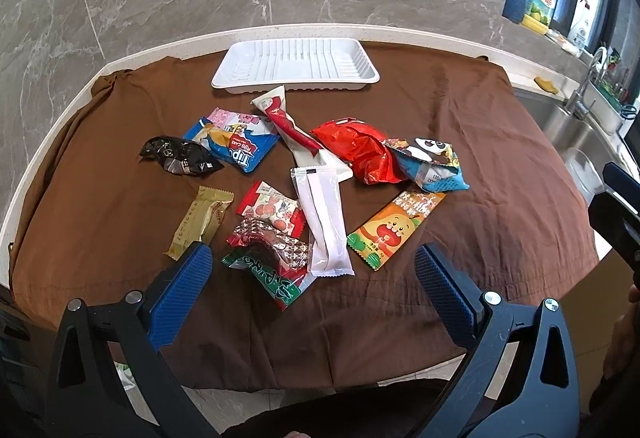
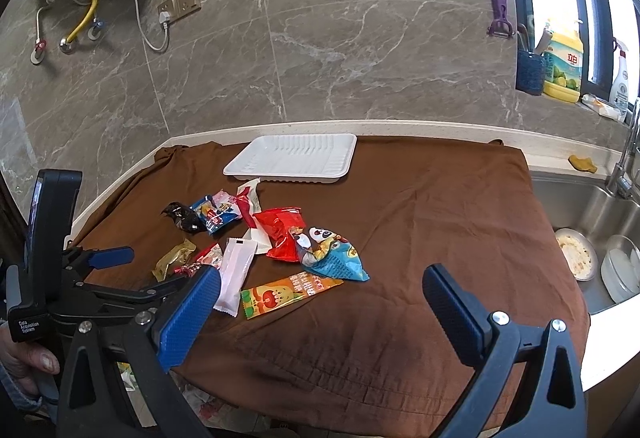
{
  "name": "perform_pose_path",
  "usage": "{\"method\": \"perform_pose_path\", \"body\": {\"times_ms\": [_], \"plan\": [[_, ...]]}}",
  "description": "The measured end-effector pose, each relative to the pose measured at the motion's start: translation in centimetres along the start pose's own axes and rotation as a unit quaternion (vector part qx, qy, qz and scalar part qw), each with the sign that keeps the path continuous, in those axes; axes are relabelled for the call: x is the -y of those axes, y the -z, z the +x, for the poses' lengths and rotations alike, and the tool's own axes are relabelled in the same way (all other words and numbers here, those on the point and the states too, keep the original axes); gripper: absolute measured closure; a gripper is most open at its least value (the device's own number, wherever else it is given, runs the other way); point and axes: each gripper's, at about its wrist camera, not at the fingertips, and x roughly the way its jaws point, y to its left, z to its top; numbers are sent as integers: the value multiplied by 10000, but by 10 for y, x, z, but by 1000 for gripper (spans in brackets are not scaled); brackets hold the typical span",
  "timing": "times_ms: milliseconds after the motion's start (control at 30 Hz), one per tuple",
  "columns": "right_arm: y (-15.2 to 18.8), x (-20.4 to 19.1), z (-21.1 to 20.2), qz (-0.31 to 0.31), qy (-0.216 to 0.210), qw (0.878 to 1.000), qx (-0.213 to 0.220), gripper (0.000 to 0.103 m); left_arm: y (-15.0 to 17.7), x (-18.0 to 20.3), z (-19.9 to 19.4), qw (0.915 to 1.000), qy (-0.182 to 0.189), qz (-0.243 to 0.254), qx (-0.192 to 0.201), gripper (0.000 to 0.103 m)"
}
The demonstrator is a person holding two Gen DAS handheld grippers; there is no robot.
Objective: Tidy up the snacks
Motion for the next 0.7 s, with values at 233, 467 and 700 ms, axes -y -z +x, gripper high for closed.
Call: {"method": "perform_pose_path", "body": {"times_ms": [233, 467, 700], "plan": [[0, -2, 0, -12, 4, 10000, 1, 0, 2, -1, 1, 10000, -13, -18, 13, 0], [0, -2, 0, -10, -5, 10000, 0, 0, 3, -2, 0, 10000, -11, -53, 26, 0], [0, -2, 0, -10, -7, 10000, 2, 0, 3, -2, 0, 10000, -12, -56, 24, 0]]}}
